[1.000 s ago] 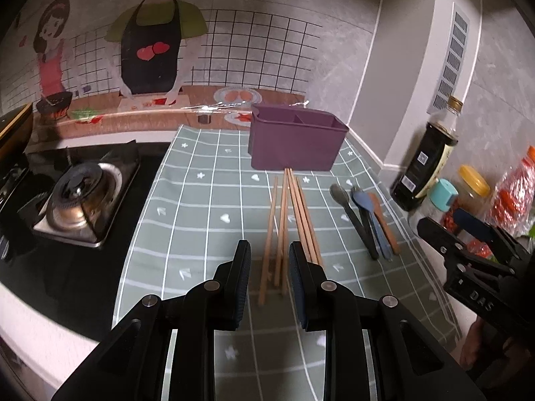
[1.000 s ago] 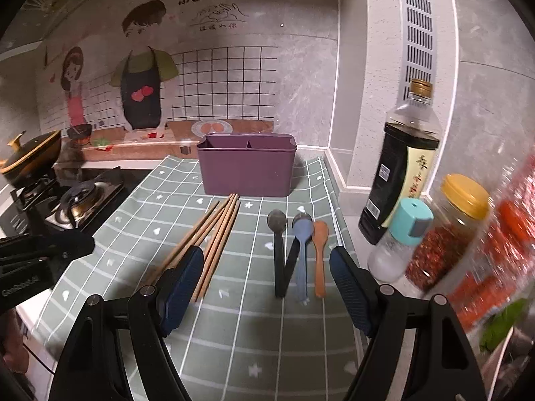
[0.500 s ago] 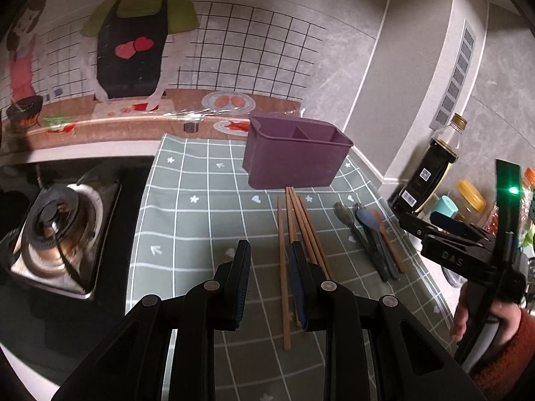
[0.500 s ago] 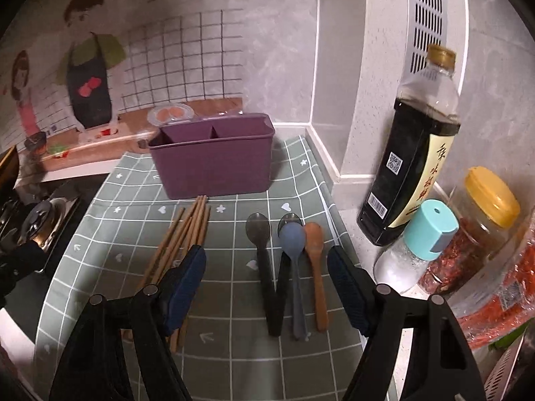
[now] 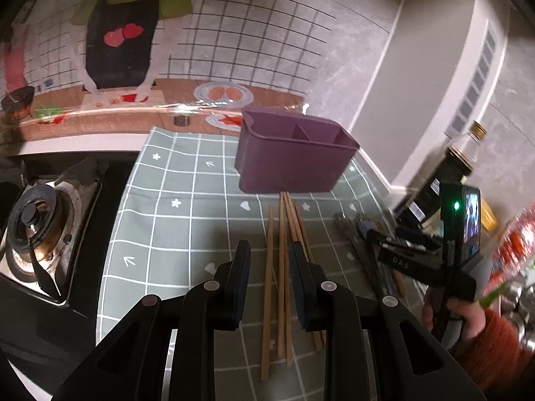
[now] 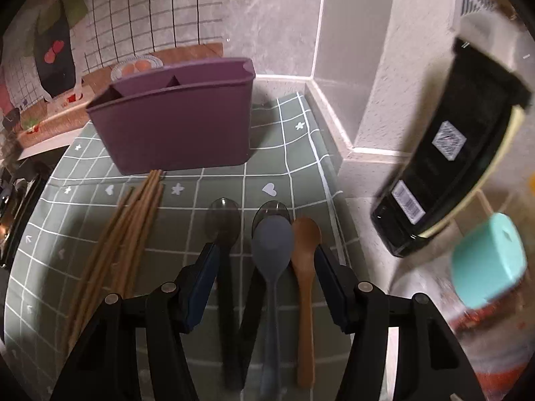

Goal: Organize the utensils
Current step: 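Grasp the blue spoon with the right gripper while the left gripper grasps the grey spoon, then lift both spoons over the purple caddy and open both grippers to drop them, then withdraw both grippers from the caddy back toward the chopsticks, then close the left gripper on a pair of wooden chopsticks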

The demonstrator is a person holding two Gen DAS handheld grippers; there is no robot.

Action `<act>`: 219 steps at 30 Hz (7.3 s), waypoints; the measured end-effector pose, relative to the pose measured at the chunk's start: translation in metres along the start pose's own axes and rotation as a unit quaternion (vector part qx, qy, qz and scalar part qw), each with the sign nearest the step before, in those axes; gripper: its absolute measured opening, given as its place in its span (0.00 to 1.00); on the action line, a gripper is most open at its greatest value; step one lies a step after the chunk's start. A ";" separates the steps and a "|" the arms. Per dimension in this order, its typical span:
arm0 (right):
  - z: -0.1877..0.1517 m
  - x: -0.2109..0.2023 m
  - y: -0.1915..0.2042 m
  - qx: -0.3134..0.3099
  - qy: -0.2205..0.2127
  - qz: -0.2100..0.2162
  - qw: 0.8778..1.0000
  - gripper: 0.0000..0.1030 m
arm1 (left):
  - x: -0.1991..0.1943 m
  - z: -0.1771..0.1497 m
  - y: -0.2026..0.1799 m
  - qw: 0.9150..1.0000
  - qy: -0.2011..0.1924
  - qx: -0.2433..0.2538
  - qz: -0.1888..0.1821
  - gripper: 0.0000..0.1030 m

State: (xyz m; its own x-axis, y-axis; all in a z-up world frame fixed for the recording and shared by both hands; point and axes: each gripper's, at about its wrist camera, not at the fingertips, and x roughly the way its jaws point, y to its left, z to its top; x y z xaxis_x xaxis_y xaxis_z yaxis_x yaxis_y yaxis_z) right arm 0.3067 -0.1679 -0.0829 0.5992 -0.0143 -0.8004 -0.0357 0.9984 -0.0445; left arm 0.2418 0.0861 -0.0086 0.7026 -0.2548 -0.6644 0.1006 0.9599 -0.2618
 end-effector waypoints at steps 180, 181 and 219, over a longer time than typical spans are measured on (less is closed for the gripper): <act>-0.110 -0.075 0.073 -0.047 0.031 0.114 0.992 0.21 | -0.028 -0.074 0.047 0.998 0.053 -0.024 -0.010 0.34; -0.111 -0.072 0.076 -0.055 0.030 0.116 0.991 0.21 | -0.027 -0.077 0.046 0.998 0.058 -0.026 -0.002 0.34; -0.099 -0.074 0.018 -0.070 0.000 0.075 0.995 0.09 | 0.015 -0.127 -0.028 0.996 0.091 0.007 0.012 0.26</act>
State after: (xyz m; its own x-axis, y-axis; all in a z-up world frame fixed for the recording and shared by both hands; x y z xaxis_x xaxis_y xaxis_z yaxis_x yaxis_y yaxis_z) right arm 0.1823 -0.1544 -0.0838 0.5789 0.1342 -0.8043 -0.2350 0.9720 -0.0070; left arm 0.1604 0.0408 -0.1002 0.5653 -0.2486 -0.7866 0.0965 0.9669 -0.2362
